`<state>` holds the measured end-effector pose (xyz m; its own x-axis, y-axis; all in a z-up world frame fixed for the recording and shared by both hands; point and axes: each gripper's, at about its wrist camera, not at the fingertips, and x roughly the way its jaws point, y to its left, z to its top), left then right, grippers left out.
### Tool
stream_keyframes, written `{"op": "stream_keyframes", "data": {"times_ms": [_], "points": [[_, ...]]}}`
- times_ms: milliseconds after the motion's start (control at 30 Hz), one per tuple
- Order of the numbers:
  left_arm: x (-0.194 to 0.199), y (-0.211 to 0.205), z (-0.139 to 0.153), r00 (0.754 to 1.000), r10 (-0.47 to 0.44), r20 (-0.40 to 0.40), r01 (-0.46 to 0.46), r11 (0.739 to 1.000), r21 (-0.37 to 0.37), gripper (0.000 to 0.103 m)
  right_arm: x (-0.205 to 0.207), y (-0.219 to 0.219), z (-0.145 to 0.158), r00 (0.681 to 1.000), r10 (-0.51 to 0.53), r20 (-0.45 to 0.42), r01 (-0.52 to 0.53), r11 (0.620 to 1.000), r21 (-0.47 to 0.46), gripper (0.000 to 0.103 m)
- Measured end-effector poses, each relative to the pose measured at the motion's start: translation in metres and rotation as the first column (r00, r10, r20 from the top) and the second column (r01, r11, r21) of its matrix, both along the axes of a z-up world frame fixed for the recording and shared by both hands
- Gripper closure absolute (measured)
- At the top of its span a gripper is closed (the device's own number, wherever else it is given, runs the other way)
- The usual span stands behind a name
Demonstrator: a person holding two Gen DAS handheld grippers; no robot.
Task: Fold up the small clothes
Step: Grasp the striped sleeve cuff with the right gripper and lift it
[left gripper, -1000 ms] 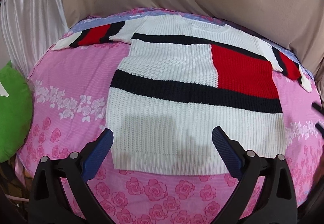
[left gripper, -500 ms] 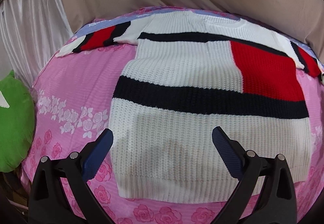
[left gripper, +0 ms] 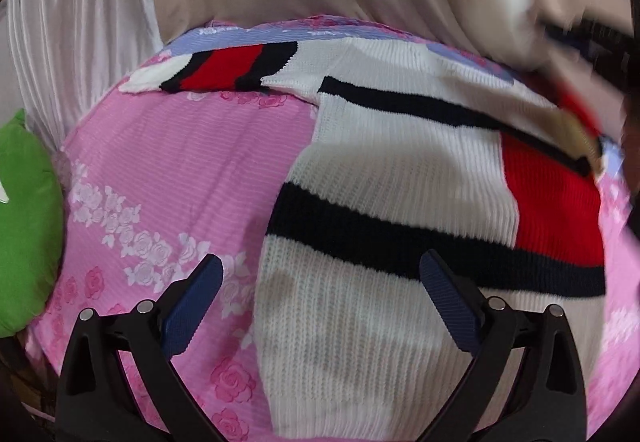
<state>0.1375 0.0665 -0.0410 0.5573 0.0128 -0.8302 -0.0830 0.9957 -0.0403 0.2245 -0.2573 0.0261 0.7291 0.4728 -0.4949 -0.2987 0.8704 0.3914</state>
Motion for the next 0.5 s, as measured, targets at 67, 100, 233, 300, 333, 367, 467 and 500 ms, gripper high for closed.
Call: {"op": "stream_keyframes", "data": {"times_ms": [67,100,233,300,333,367,467,500], "points": [[0.014,0.010,0.003,1.000,0.007,0.005,-0.007,0.997,-0.073,0.005,0.003,0.030,-0.032,0.998,-0.027,-0.050,0.022,0.995,-0.101,0.083],[0.023,0.014,0.003,1.000,0.017,0.014,-0.015,0.994,-0.104,0.005,-0.004,0.028,-0.047,0.995,-0.066,-0.074,0.057,0.992,-0.115,0.083],[0.067,0.013,0.000,0.999,0.028,0.033,-0.021,0.984,-0.178,0.005,-0.058,-0.039,-0.081,0.930,-0.320,-0.181,0.317,0.947,-0.044,0.061],[0.094,0.004,-0.003,0.997,0.051,0.053,-0.040,0.979,-0.197,0.005,-0.073,-0.068,-0.089,0.878,-0.423,-0.227,0.411,0.906,-0.097,0.061],[0.103,0.001,-0.005,0.996,0.073,0.054,-0.060,0.976,-0.207,0.005,-0.072,-0.080,-0.090,0.861,-0.445,-0.245,0.435,0.895,-0.098,0.061],[0.114,-0.001,-0.008,0.994,0.096,0.053,-0.081,0.969,-0.235,0.005,-0.071,-0.086,-0.093,0.851,-0.455,-0.263,0.451,0.889,-0.078,0.061],[0.139,-0.011,-0.024,0.980,0.195,0.030,-0.176,0.933,-0.314,0.005,-0.051,-0.096,-0.105,0.835,-0.403,-0.373,0.464,0.882,0.085,0.061],[0.147,-0.016,-0.031,0.976,0.219,0.020,-0.200,0.922,-0.333,0.009,-0.045,-0.094,-0.117,0.829,-0.370,-0.419,0.465,0.872,0.151,0.061]]}}
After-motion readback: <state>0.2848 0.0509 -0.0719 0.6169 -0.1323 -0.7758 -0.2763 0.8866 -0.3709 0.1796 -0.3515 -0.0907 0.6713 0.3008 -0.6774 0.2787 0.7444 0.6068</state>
